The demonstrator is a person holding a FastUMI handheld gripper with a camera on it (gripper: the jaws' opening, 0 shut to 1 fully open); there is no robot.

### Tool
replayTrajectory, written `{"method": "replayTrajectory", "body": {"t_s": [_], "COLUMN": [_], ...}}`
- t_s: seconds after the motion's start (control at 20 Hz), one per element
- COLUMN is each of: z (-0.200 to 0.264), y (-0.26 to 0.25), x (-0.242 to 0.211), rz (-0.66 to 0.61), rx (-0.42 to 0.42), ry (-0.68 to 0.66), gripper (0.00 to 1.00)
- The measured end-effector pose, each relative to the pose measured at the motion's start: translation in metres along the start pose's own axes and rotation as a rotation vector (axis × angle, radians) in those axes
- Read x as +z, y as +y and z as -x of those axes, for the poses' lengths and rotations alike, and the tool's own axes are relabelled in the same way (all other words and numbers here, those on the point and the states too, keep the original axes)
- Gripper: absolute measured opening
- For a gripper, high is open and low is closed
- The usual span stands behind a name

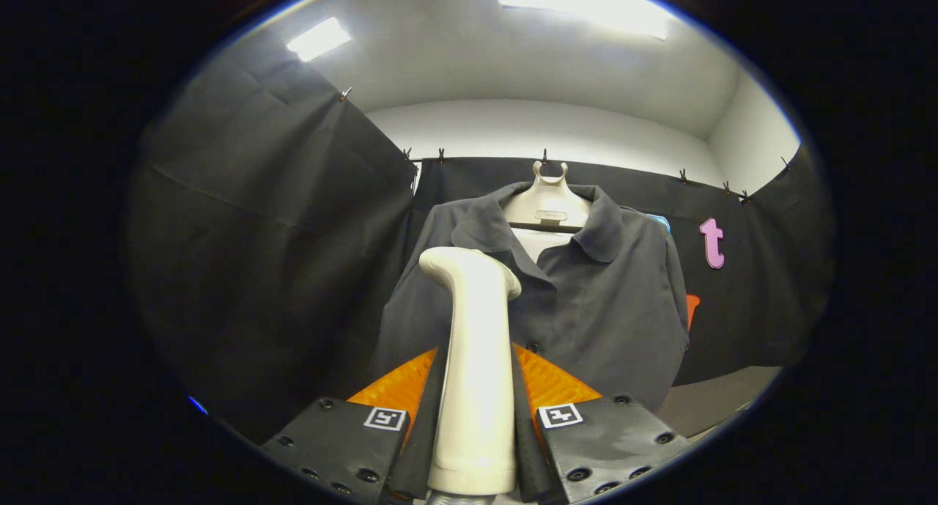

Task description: Iron the clothes twice with a garment steamer, once on the left side and once on the right side.

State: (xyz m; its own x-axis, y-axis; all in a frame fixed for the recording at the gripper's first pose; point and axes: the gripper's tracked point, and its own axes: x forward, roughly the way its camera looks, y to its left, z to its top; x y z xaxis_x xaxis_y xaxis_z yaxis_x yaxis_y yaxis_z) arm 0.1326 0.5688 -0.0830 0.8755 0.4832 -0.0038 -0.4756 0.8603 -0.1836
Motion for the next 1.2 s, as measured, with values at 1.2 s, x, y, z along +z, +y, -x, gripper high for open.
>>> {"method": "replayTrajectory", "body": {"t_s": [1.2], "z": [0.001], "y": [0.016], "x": [-0.047], "rz": [0.039], "rx": [0.04], "ry": [0.062], "gripper": [0.51]}}
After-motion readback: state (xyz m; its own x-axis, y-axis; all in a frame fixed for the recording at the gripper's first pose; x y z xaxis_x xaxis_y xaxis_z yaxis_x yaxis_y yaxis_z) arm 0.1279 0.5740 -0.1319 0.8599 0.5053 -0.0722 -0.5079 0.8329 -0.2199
